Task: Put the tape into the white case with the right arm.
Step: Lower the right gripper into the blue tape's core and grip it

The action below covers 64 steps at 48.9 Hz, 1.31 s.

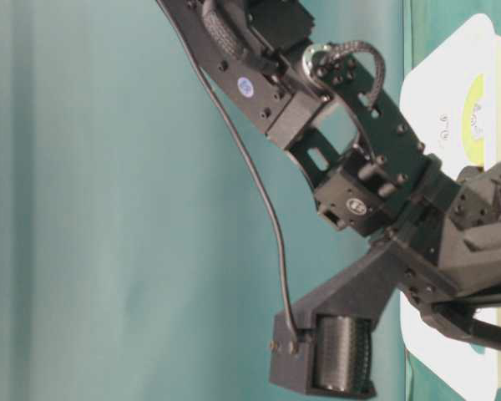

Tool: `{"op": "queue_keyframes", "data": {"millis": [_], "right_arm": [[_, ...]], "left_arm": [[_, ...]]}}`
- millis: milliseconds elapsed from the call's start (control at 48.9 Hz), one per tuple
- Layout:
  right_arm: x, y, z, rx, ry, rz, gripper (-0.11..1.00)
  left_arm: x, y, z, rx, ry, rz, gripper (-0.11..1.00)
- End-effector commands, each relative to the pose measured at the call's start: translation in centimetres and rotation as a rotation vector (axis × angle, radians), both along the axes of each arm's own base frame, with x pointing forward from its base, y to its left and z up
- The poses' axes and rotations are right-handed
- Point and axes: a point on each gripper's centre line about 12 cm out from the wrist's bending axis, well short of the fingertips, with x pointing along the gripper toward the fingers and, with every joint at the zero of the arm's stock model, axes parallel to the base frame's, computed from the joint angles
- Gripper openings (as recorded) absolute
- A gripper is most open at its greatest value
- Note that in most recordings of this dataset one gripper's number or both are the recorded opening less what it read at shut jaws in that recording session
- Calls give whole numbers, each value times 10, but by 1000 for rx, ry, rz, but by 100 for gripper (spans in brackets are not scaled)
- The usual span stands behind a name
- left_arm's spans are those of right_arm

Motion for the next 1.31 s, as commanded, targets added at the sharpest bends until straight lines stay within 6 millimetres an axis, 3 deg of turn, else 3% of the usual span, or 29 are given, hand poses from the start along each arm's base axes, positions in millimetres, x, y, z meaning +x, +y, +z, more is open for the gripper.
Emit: {"op": "queue_keyframes", "data": {"millis": [0, 82, 225, 306, 613, 1022, 1287], "right_arm": [[5, 3, 12, 8, -32, 1, 62], [5, 4, 12, 9, -33, 3, 51], [5, 4, 13, 17, -33, -5, 14], [5, 4, 13, 23, -33, -11, 2], [4, 9, 20, 26, -39, -10, 2], [-5, 16, 84, 18, -117, -14, 2], [-6, 14, 92, 11, -125, -17, 2]], "left_arm": [[1, 0, 5, -1, -9, 2, 0], [1, 0, 5, -1, -9, 0, 0], [1, 0, 5, -1, -9, 0, 0], [1, 0, 5, -1, -11, 2, 0], [1, 0, 5, -1, -11, 0, 0], [1, 0, 5, -1, -11, 2, 0], [1, 0, 5, -1, -9, 0, 0]]}}
